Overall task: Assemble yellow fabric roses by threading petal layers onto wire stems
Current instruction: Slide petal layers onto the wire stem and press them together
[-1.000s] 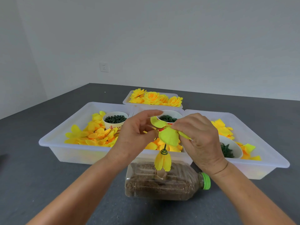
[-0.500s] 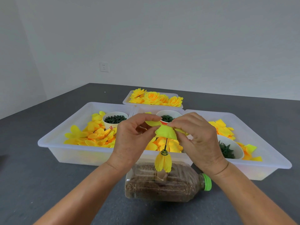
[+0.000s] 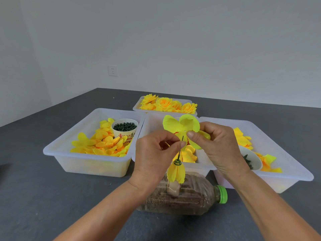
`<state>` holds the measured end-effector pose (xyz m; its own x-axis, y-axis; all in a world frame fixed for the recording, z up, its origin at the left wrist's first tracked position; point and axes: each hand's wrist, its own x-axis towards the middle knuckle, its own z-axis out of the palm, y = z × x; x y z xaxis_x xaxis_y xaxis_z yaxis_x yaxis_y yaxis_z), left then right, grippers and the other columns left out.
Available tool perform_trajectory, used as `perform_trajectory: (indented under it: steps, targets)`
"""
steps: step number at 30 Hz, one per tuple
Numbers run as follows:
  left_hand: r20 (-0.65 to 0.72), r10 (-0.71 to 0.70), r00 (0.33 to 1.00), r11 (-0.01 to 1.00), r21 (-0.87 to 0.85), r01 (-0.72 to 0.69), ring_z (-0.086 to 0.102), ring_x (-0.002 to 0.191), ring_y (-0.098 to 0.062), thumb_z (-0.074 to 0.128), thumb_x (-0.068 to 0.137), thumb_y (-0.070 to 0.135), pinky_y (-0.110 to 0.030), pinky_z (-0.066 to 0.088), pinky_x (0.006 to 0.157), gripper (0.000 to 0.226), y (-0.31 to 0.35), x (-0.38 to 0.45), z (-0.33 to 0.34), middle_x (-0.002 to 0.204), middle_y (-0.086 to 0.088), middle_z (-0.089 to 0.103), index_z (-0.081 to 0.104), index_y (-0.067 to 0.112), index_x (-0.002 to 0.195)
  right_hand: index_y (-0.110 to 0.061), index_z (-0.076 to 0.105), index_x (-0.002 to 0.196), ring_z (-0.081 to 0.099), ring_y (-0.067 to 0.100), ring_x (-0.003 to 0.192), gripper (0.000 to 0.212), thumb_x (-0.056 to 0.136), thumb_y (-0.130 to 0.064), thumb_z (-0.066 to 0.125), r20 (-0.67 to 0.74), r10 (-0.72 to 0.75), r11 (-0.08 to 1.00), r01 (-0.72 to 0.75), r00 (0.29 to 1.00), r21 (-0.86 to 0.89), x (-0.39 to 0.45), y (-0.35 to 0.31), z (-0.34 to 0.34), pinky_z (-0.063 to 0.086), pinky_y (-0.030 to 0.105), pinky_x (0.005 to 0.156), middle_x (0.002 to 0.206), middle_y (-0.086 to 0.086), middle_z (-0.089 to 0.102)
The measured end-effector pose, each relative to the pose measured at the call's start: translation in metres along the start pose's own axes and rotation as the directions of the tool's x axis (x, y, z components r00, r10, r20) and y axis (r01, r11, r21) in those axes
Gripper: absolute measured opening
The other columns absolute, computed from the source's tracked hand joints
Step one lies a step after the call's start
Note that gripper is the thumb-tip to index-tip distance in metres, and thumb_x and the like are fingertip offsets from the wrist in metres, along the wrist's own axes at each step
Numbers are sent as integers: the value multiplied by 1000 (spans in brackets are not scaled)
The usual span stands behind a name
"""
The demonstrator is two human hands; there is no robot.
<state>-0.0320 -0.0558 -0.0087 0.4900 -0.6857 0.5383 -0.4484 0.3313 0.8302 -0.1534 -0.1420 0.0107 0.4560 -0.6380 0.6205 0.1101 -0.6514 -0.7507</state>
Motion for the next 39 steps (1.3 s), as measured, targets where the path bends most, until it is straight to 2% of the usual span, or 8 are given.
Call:
perform_trajectory:
  steps: [10,17,23,27,31,34,36,39]
  targets:
    - [-3,-53,999,998,30,53,56,55,-7,76,76,14,-28,51,58,21,0,1,6,62,6,67,67,30,64,-20,74,76,67,8,73,16,79,-4,69,58,109,985,-116,992,131,-7,3,3,53,19,69,79,-1,74]
    - [0,-55,998,998,32,55,56,55,-7,76,76,14,-28,51,57,22,0,1,5,60,7,66,68,30,64,-18,73,78,65,2,74,16,78,-2,68,88,67,991,-77,994,109,-5,4,1,50,14,69,77,-7,73]
    - [8,-51,999,998,43,51,53,53,-5,76,75,14,-26,49,55,20,1,1,5,59,7,66,68,30,64,-31,68,79,62,-2,74,28,74,-4,72,94,-136,986,144,986,-81,-3,2,-3,46,11,69,73,-16,68]
    - [-41,-30,999,998,54,32,49,51,-1,77,73,19,-14,42,51,14,1,0,-1,59,11,63,67,27,69,-21,72,85,61,12,76,19,73,-7,69,120,-387,862,405,914,-306,-1,-1,-6,49,26,72,78,-11,68]
    - [-196,135,971,971,220,-90,53,73,-6,81,68,17,-23,47,59,34,1,1,-7,84,11,57,54,29,85,-5,74,77,63,26,70,7,72,-2,69,179,-501,714,522,847,-466,2,1,-7,51,41,65,73,3,70]
    - [-123,355,927,869,409,-279,54,101,-23,81,64,3,-31,49,80,48,-1,7,-13,111,-2,56,64,15,107,-6,73,75,63,26,72,8,74,-1,67,240,-495,670,543,835,-507,1,5,-9,50,44,65,74,3,69]
    - [-36,465,885,780,490,-390,55,102,-29,78,62,-4,-23,42,87,41,-4,10,-14,112,-11,60,71,11,100,-7,73,75,62,26,75,9,75,-1,66,277,-469,660,541,839,-520,1,8,-9,50,44,67,76,2,68]
    - [39,545,838,715,500,-488,56,93,-23,73,66,-4,-33,46,77,22,-9,10,-14,98,-10,67,75,9,84,-7,72,75,62,26,76,9,75,-2,66,283,-454,668,533,845,-519,0,8,-8,49,43,67,77,2,68]
